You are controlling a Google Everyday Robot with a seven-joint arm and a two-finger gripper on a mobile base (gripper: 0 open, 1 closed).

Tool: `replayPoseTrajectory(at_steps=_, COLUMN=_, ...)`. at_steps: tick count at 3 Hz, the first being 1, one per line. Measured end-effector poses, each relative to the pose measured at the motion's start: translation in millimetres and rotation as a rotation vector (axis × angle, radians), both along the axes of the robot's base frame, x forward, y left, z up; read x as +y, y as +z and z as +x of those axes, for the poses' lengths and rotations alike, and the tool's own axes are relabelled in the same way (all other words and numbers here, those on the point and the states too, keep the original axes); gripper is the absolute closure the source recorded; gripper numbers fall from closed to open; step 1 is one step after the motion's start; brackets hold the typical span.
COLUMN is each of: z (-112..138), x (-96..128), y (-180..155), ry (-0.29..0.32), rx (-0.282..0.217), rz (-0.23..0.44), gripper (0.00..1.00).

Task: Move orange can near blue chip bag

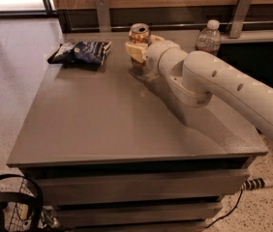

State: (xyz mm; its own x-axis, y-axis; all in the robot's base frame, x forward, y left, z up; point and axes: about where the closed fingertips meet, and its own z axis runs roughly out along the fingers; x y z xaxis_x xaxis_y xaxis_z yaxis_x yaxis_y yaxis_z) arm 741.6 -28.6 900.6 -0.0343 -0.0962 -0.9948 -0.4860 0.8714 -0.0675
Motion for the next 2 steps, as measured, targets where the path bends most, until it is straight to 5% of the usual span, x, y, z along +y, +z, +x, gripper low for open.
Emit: replayPoseTrajectory(at_steps=2, z=35.4, x=43.3, y=-13.6, ry=0.114, rx=-0.020, rz=0.080, gripper=1.00)
